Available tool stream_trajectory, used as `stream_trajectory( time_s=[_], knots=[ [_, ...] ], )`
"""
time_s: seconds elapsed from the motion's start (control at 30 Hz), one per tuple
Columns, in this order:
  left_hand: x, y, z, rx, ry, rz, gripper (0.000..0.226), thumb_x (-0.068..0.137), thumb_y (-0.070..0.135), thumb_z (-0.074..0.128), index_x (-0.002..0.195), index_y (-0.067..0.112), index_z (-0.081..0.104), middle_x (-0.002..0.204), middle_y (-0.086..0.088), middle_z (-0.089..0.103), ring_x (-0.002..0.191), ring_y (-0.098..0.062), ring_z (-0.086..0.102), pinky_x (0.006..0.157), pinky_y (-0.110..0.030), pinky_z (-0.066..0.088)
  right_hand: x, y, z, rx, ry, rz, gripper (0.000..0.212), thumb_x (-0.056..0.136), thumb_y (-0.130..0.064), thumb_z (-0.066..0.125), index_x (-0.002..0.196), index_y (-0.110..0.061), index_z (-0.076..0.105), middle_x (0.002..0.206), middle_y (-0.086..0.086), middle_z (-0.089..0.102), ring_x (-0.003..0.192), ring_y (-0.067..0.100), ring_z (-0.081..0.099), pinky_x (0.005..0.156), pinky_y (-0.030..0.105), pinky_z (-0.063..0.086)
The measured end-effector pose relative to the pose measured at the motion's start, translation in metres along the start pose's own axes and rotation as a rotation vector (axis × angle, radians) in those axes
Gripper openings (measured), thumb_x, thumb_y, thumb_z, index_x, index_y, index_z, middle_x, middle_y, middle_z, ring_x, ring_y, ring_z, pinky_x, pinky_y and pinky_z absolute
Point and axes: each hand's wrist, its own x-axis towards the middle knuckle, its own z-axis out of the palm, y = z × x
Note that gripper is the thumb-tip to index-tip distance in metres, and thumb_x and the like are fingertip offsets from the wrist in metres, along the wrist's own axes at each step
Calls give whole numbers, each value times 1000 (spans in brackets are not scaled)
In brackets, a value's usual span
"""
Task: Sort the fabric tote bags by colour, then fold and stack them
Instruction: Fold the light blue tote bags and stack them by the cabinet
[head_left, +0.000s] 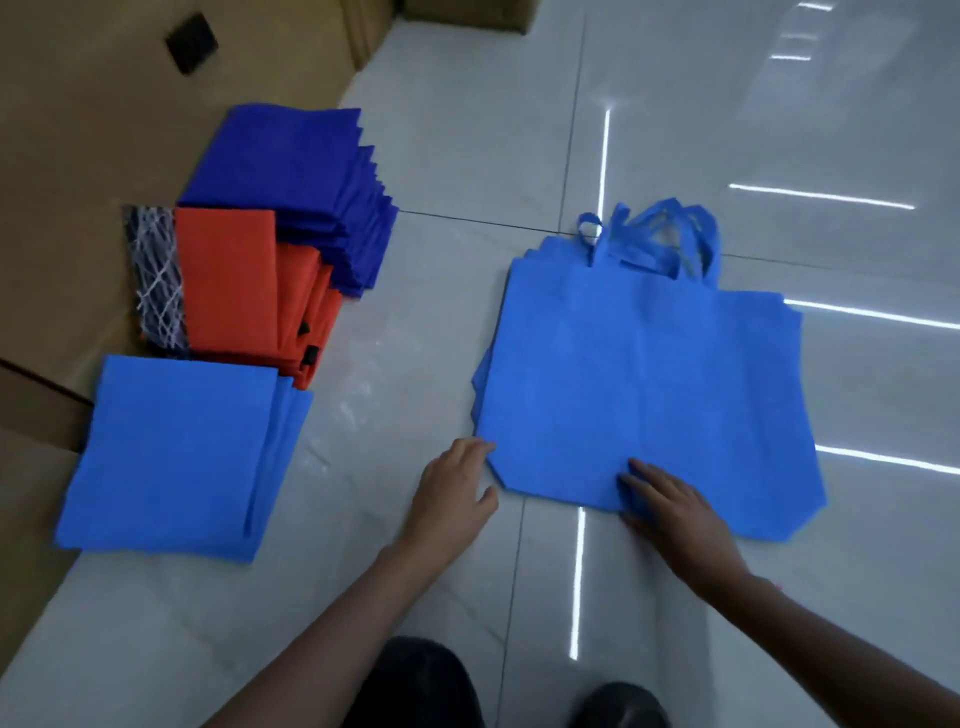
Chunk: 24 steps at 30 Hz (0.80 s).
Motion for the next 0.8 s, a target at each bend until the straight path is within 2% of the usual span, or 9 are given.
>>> stream_trajectory(
  time_s=[0.1,0.2,0.27,0.37,0.5,0.6,0.63,0.7,0.8],
  knots=[
    [11,7,22,99,-68,208,64,75,27,56,135,9,47,144,-15,40,132,-32,41,107,-42,30,-3,0,-11,-47,69,-52,25,80,-20,64,104,-15,72,113,3,69,96,27,69,65,37,58],
    [17,15,31,244,-200,262,67,82,35,55,144,24,32,154,4,22,144,-19,15,111,-35,-2,-18,-1,-21,-24,136,-32,39,63,-8,82,99,-14,69,91,3,73,74,22,70,53,27,54],
    [21,16,31,133,-128,254,52,84,23,57,135,23,47,143,6,43,136,-15,34,113,-33,11,-30,2,-28,18,201,-21,26,70,-10,69,95,-16,64,80,1,67,64,23,64,49,28,49],
    [27,14,21,-158,-12,170,33,79,-1,61,107,15,68,108,12,66,105,-11,60,93,-26,43,-47,13,-40,8,251,-74,11,79,-19,57,89,-20,57,73,-4,60,58,21,56,49,25,40],
    [35,13,0,-368,30,76,18,84,0,64,88,17,68,84,23,68,82,15,58,76,-3,41,-61,53,-51,-19,229,23,23,74,-15,67,97,-17,68,87,-6,71,74,18,63,65,24,46],
    [48,11,-19,-426,9,2,18,84,10,67,79,27,66,71,23,67,70,9,59,64,-9,43,-64,82,-66,353,197,398,28,81,-4,64,103,-18,72,103,-7,71,96,15,63,83,27,47],
    [52,11,-25,-458,20,-23,11,81,22,73,73,19,66,64,14,65,66,-1,57,59,-16,42,-64,88,-72,539,197,464,21,84,-6,64,98,-19,73,97,-8,71,91,10,63,80,22,46],
    [60,9,-34,-566,48,-66,50,68,47,79,73,1,61,67,-3,54,65,-14,49,58,-26,37,-60,95,-82,783,227,530,7,85,-15,67,80,-11,70,71,-3,63,66,10,54,60,16,39],
    [66,16,-45,-789,82,-144,46,70,44,77,85,2,62,81,2,61,70,-8,58,61,-23,45,-51,100,-92,1022,374,616,52,72,-37,72,79,12,55,68,7,46,63,14,42,57,23,33]
  ],
)
